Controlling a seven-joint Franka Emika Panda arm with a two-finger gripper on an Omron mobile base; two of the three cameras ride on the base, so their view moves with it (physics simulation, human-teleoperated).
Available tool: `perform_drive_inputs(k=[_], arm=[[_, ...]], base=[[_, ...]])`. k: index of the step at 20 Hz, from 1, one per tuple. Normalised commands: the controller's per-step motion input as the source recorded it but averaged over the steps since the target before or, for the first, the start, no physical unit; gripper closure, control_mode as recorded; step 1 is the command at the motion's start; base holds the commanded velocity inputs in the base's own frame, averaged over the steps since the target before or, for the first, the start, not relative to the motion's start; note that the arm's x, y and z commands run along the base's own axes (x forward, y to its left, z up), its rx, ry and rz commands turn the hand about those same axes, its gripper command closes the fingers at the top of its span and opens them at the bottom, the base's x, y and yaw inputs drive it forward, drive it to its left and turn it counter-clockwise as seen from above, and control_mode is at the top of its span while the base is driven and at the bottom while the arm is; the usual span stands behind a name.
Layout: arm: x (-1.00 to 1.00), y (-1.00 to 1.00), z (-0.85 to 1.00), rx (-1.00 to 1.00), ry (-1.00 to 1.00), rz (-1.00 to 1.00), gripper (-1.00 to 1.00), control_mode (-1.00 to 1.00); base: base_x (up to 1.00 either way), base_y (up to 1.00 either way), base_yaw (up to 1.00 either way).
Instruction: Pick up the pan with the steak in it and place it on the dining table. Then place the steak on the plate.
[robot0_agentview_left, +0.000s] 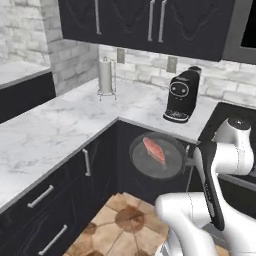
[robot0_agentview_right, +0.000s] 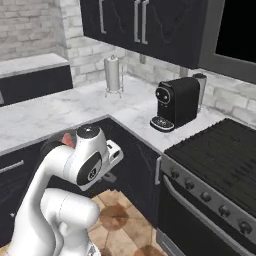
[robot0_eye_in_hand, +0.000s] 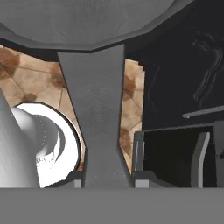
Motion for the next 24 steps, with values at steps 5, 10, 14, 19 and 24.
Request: perform_drive_inputs(k=[5, 10, 14, 19, 24], arm=[[0.0, 0.0, 0.0, 0.0, 0.0, 0.0, 1.0, 1.0], [0.0, 0.0, 0.0, 0.0, 0.0, 0.0, 1.0, 1.0], [0.0, 0.0, 0.0, 0.0, 0.0, 0.0, 1.0, 1.0], [0.0, 0.0, 0.0, 0.0, 0.0, 0.0, 1.0, 1.0], [0.0, 0.0, 0.0, 0.0, 0.0, 0.0, 1.0, 1.0]], base=[[-0.17, 0.0, 0.46], [-0.16, 0.0, 0.46], [-0.17, 0.0, 0.46], [-0.17, 0.0, 0.46], [-0.18, 0.0, 0.45]])
